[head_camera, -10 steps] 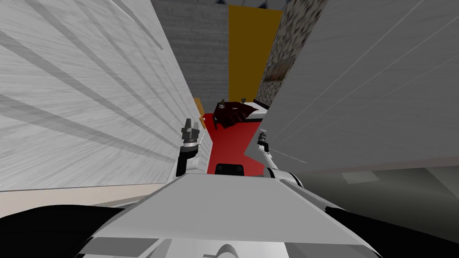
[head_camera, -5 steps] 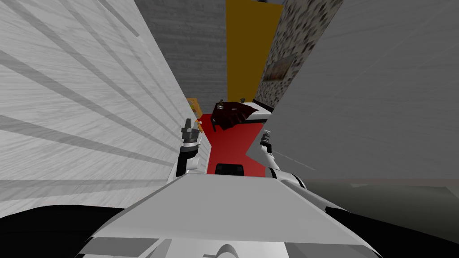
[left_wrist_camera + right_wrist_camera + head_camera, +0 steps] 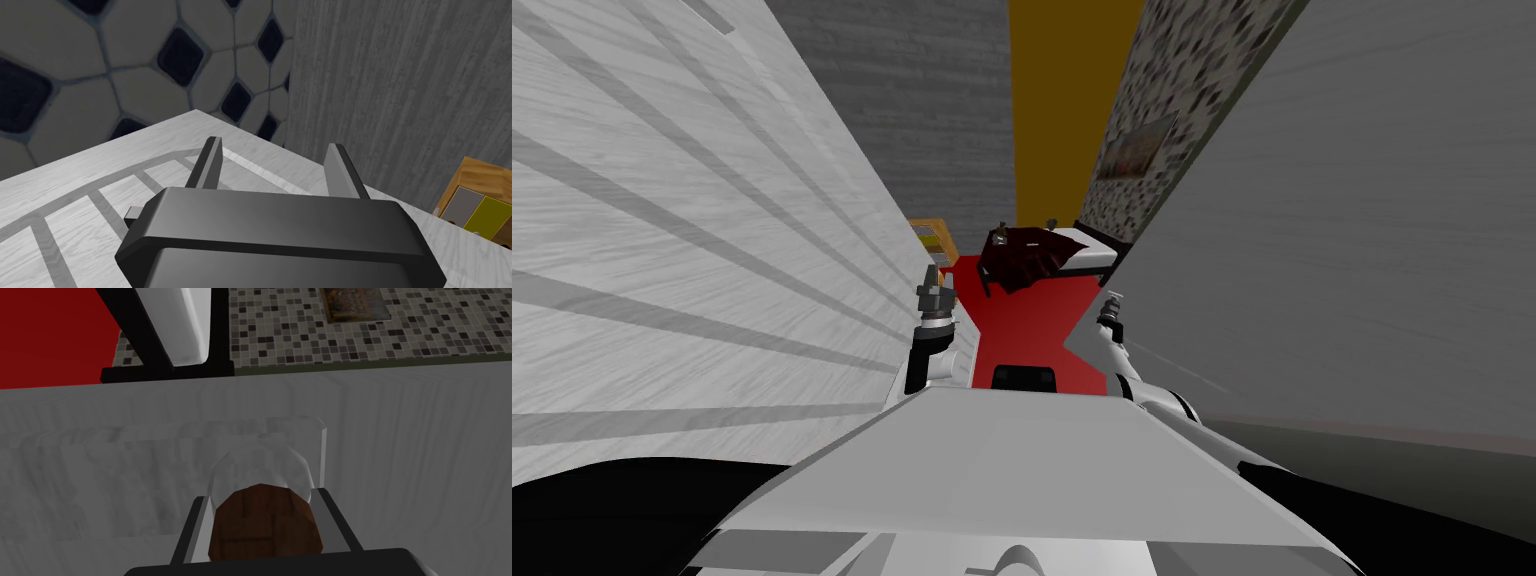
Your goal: Push the door open
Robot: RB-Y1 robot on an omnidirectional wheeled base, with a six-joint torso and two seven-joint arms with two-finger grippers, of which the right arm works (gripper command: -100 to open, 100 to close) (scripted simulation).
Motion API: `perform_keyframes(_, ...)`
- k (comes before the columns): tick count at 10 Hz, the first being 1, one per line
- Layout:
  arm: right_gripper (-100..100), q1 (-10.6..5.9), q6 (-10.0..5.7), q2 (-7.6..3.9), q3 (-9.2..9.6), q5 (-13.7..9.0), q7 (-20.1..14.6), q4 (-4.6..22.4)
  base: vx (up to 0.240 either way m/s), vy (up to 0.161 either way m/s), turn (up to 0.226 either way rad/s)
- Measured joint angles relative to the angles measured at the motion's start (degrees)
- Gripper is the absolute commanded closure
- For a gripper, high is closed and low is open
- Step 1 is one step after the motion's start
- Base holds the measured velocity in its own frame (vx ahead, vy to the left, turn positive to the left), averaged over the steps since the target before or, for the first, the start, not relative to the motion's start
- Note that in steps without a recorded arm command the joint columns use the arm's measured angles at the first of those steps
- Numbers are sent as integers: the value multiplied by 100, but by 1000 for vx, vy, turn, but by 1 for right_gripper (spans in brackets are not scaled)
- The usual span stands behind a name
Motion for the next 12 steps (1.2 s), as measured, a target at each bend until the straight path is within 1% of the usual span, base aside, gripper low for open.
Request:
perform_keyframes(1, 100, 30, 8, 5, -32, -26, 24, -21, 187, 2, -37)
perform_keyframes(2, 100, 45, -12, -11, -53, -52, 32, 36, 210, -2, -47)
perform_keyframes(3, 100, 87, 7, 16, -132, -95, 101, -20, 195, 4, -37)
perform_keyframes(4, 100, 99, 22, -2, -204, -140, 158, -41, 178, 4, -56)
perform_keyframes(5, 100, 38, -51, -46, -240, -170, 168, 77, 200, -9, -43)
perform_keyframes(6, 100, 18, -109, -91, -278, -207, 167, 160, 198, -10, -35)
perform_keyframes(8, 100, 80, -124, -124, -406, -294, 247, 115, 212, -6, -46)
perform_keyframes(9, 100, 73, -184, -143, -451, -326, 268, 181, 197, -15, -45)
perform_keyframes(11, 100, 114, -157, -165, -597, -416, 385, 116, 196, 5, -45)
perform_keyframes(12, 100, 91, -197, -222, -629, -446, 385, 210, 95, -1, -30)
